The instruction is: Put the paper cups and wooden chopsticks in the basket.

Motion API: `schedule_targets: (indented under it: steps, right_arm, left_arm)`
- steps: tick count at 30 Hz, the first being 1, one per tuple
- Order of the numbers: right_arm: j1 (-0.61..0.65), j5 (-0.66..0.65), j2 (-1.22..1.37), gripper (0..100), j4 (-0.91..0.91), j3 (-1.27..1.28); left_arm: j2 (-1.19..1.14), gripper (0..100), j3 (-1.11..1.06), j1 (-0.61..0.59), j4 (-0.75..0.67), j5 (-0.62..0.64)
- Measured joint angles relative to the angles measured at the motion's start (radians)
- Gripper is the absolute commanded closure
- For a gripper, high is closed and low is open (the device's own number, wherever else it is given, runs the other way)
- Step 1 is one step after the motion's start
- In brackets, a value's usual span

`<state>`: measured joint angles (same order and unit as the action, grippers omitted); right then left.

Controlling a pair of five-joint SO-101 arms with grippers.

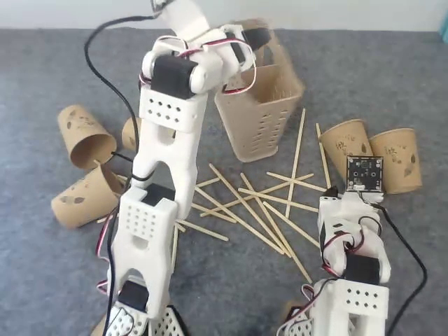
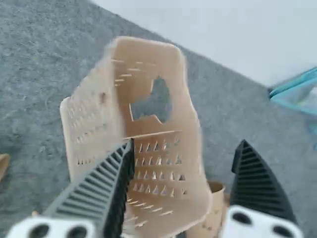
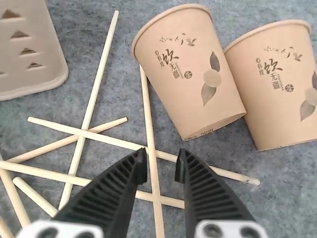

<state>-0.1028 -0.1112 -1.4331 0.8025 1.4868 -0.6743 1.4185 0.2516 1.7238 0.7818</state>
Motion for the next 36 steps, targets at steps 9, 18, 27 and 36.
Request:
schedule_targets:
  steps: [9, 18, 27, 36]
  right_arm:
    - [0.0, 0.0, 0.0, 88.7, 0.0, 0.0]
    - [0.0, 0.0, 0.0, 88.7, 0.0, 0.0]
    - [0.0, 0.0, 0.0, 88.7, 0.0, 0.0]
    - [0.0, 0.0, 0.0, 88.7, 0.0, 0.0]
  left_arm:
    - [0.446, 70, -0.482, 0.006, 0.0, -0.261]
    - [0.72, 70, -0.95, 0.081, 0.0, -0.911]
    - [0.884, 70, -1.16, 0.232, -0.138, -1.235]
    - [0.747, 74, -1.214, 0.21, -0.387, -1.315]
